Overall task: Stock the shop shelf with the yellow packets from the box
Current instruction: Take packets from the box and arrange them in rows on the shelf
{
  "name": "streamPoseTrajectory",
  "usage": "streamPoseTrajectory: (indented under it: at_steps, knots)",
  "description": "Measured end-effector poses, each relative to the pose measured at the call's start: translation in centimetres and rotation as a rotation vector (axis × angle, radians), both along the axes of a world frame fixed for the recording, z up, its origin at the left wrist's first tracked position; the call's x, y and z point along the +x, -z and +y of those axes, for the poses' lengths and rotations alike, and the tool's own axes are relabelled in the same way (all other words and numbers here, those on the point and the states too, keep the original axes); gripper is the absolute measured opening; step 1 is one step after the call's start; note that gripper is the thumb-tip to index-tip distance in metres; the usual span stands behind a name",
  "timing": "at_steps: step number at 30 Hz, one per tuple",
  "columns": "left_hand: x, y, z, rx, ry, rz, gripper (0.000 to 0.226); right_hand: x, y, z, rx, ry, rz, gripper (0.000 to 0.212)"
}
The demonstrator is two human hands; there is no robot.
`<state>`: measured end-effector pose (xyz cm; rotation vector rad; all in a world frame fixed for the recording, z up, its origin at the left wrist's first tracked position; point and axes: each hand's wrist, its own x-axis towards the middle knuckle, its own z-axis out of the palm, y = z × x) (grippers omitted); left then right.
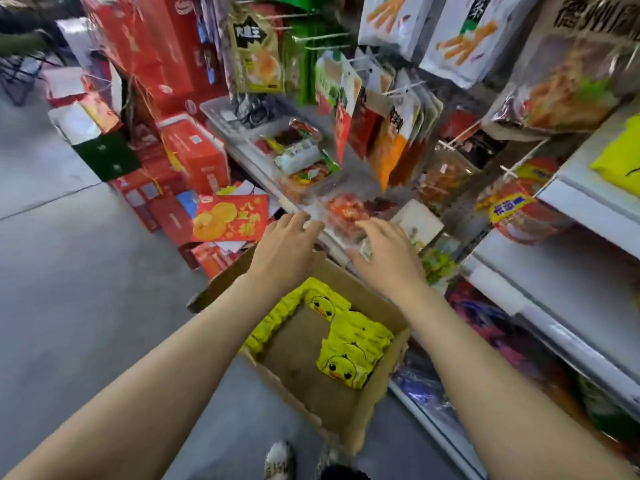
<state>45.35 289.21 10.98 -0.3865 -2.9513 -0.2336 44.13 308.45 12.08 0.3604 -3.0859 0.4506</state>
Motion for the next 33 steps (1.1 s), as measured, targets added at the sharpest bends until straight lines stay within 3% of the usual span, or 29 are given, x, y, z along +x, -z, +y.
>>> streamPoseTrajectory:
  at_steps: [3,7,13,19,24,27,31,33]
  knots:
    - [-1.3,5.6,-0.4,0.004,-0.014,-0.137,0.05,-1.8,6.2,0.1,-0.027,0.023,-0.136,0.053]
    - [-1.9,14.6,0.2,0.026,-0.032,-0.402,0.052,-2.6,15.0,1.0,-0.061,0.075,-0.468,0.054]
    - [-0.6,27.0,2.7,0.182,-0.008,-0.821,0.061,-1.0,27.6,4.1,-0.009,0.151,-0.866,0.057]
    - [0.2,34.5,5.5,0.33,0.089,-1.023,0.058,-0.3,33.8,5.5,-0.048,0.228,-0.824,0.058]
    - [0.4,37.8,7.0,0.369,0.068,-1.005,0.068,-0.5,36.0,5.9,-0.046,0.244,-0.762,0.052]
    - [0.6,38.3,7.0,0.29,0.035,-1.003,0.072,-0.9,37.2,6.1,-0.023,0.236,-0.804,0.047]
    - [1.6,38.5,7.1,0.069,0.036,-1.136,0.069,-0.5,38.0,5.7,0.047,0.206,-0.823,0.047]
    - [2.5,38.6,7.5,0.023,0.053,-1.136,0.059,-0.3,38.4,5.6,0.098,0.183,-0.81,0.047]
